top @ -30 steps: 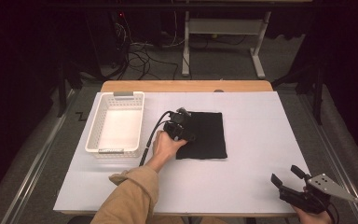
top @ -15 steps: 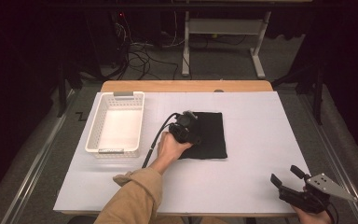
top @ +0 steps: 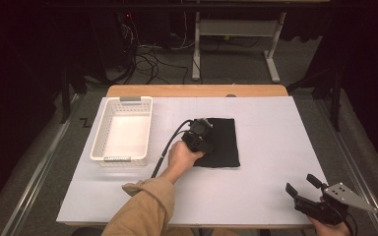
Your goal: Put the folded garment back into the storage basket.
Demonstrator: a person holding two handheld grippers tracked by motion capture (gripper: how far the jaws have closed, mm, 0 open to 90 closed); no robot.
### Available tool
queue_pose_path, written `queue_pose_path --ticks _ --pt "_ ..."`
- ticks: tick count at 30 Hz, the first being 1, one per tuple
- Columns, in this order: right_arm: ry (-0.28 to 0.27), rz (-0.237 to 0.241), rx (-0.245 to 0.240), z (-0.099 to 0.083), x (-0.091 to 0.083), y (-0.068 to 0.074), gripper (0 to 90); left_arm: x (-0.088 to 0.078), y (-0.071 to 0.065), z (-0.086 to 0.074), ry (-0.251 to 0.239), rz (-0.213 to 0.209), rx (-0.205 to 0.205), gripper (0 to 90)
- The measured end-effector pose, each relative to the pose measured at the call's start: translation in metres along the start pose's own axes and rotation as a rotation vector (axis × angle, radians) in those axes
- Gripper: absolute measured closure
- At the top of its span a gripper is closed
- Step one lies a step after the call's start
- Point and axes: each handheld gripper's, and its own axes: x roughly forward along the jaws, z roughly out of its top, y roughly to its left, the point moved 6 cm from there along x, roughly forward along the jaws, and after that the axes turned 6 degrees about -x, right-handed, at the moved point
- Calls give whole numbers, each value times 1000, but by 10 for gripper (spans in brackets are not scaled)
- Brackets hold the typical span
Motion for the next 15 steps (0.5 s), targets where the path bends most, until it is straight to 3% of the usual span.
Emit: queue_pose_path --ticks 5,8,15 --pt "0 3 -5 0 0 1 191 -1 -2 0 0 -17 -1 579" --pt "-1 2 -2 0 0 1 191 -2 -3 1 4 -6 10 656" --pt "-3 -2 -3 0 -1 0 191 -6 -3 1 1 9 42 711"
